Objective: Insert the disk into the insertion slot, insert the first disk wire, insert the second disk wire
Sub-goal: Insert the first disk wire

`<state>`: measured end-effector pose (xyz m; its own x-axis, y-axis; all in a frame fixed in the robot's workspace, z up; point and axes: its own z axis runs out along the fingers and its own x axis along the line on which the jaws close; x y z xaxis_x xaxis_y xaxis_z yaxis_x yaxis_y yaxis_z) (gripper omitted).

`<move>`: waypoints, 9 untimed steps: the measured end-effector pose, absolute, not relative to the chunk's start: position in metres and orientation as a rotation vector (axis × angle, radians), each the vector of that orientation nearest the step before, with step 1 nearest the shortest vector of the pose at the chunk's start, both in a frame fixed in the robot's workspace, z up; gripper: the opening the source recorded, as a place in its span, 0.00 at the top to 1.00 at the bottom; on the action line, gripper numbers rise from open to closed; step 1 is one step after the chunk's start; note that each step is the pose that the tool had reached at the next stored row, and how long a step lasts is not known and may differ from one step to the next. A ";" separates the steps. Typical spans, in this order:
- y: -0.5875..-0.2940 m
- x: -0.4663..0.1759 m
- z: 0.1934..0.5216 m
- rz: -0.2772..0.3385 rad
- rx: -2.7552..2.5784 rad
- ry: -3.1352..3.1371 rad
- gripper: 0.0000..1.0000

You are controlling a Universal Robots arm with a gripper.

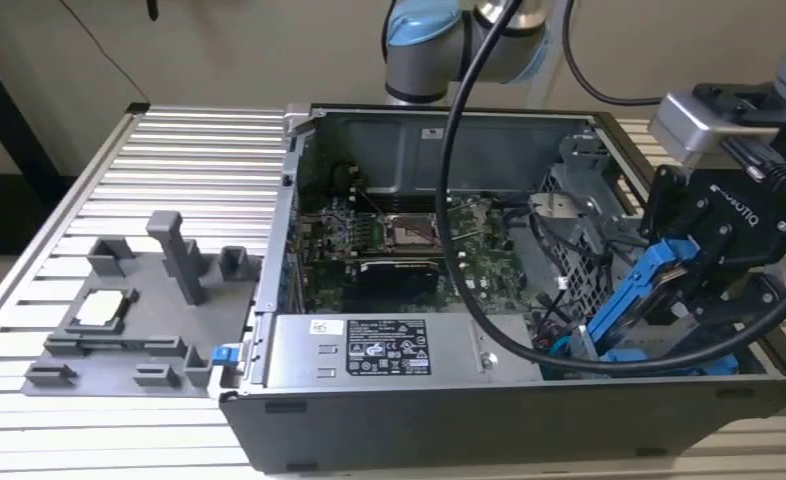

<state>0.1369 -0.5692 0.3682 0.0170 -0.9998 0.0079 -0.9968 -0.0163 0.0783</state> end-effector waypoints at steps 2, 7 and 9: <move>-0.569 0.137 0.368 -0.076 2.195 -2.159 0.60; -0.569 0.137 0.367 -0.076 2.195 -2.159 0.47; -0.569 0.137 0.370 -0.076 2.195 -2.159 0.47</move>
